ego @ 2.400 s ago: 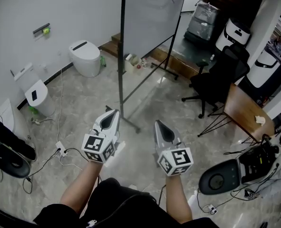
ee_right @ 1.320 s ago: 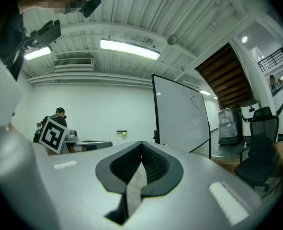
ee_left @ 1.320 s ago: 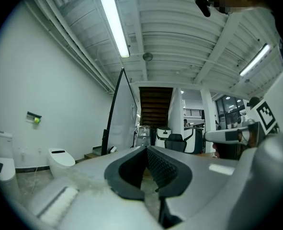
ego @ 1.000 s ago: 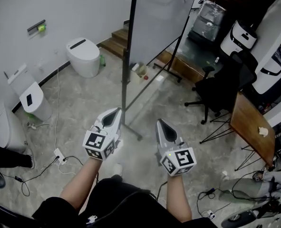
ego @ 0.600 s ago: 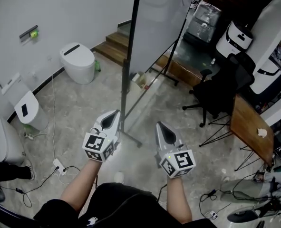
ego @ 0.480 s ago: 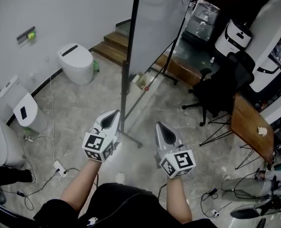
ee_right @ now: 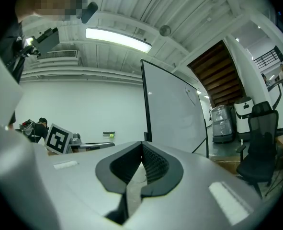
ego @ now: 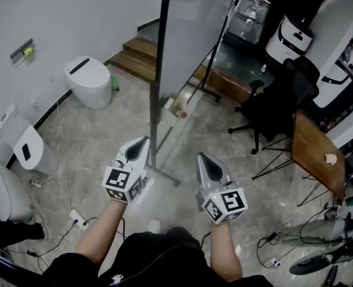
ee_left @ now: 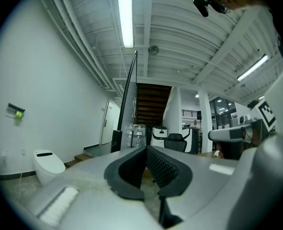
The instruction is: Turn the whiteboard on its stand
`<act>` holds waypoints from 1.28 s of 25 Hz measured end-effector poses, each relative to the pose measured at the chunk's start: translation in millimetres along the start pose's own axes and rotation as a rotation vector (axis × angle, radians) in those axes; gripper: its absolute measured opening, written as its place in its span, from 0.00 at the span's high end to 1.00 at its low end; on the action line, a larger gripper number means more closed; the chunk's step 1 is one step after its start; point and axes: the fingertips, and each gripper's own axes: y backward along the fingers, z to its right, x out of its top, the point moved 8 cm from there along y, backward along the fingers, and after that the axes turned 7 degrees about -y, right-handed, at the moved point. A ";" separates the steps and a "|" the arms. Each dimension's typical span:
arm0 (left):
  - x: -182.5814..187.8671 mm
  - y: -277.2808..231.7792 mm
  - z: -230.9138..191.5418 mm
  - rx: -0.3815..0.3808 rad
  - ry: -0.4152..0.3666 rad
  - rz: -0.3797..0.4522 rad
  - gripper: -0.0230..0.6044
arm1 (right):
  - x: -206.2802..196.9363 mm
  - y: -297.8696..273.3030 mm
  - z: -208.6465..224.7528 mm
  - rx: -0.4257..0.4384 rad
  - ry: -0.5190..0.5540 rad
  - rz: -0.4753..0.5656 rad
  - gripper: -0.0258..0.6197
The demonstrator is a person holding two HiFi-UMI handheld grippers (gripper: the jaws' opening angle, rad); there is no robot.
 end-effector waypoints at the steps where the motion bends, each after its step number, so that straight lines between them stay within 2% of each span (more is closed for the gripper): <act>1: 0.0 -3.6 -1.4 0.004 -0.001 -0.005 0.95 | -0.2 -2.7 2.5 0.002 -0.001 0.000 0.95; 11: 9.5 -43.2 -13.5 0.073 -0.056 -0.021 0.95 | 17.5 -28.5 31.3 0.059 0.009 0.002 0.95; 23: 10.0 -102.3 -40.5 0.177 -0.139 -0.074 0.87 | 39.6 -44.7 68.0 0.103 0.019 -0.002 0.95; 29: -9.0 -132.0 -63.1 0.197 -0.137 -0.128 0.78 | 39.0 -51.0 77.3 0.105 0.019 -0.011 0.95; 32: -9.0 -146.9 -70.7 0.204 -0.138 -0.136 0.69 | 38.6 -51.5 82.6 0.094 0.016 -0.014 0.95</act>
